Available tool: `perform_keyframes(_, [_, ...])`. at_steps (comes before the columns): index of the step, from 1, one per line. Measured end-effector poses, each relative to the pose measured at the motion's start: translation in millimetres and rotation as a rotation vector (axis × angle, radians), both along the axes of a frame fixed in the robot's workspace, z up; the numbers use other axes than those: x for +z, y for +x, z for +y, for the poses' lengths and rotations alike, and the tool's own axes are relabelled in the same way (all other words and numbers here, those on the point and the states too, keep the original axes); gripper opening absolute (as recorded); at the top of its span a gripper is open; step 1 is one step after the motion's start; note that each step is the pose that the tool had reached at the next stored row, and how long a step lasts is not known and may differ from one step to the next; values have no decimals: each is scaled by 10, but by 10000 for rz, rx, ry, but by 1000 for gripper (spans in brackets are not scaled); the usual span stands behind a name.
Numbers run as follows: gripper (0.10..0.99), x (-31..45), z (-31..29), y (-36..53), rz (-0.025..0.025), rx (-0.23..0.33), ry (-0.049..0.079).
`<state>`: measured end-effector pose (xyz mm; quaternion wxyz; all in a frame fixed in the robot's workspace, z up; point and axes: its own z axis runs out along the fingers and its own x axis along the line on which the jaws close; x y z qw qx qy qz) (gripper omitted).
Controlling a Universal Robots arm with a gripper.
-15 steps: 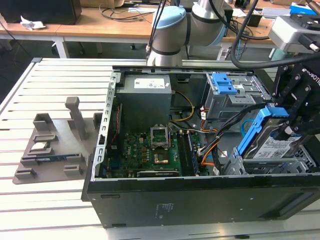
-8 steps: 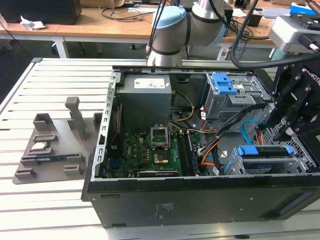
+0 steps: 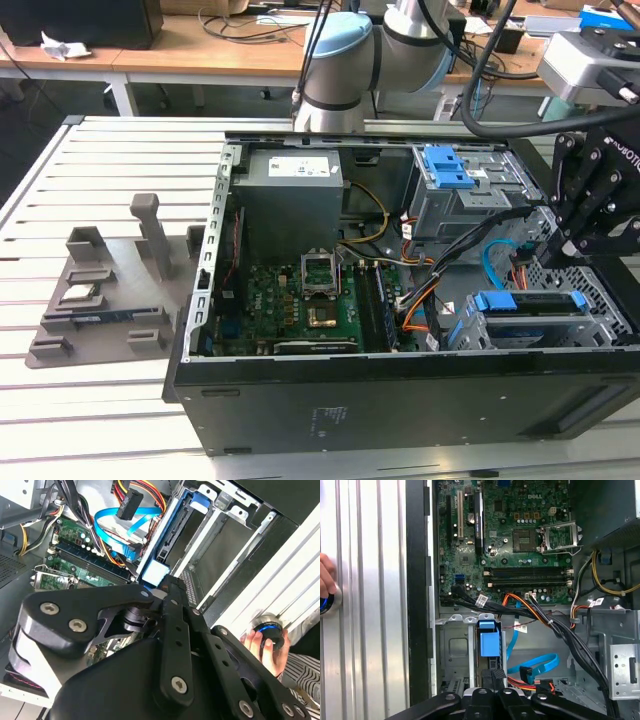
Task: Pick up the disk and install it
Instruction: 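Insert the disk into the insertion slot, then insert the first disk wire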
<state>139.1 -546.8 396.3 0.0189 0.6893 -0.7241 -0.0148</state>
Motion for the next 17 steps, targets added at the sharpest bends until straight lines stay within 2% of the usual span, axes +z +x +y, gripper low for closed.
perform_keyframes(7, [106, -2, 0, 4, 0, 0, 2])
perform_keyframes(17, [106, -1, 23, 206, 0, -1, -9])
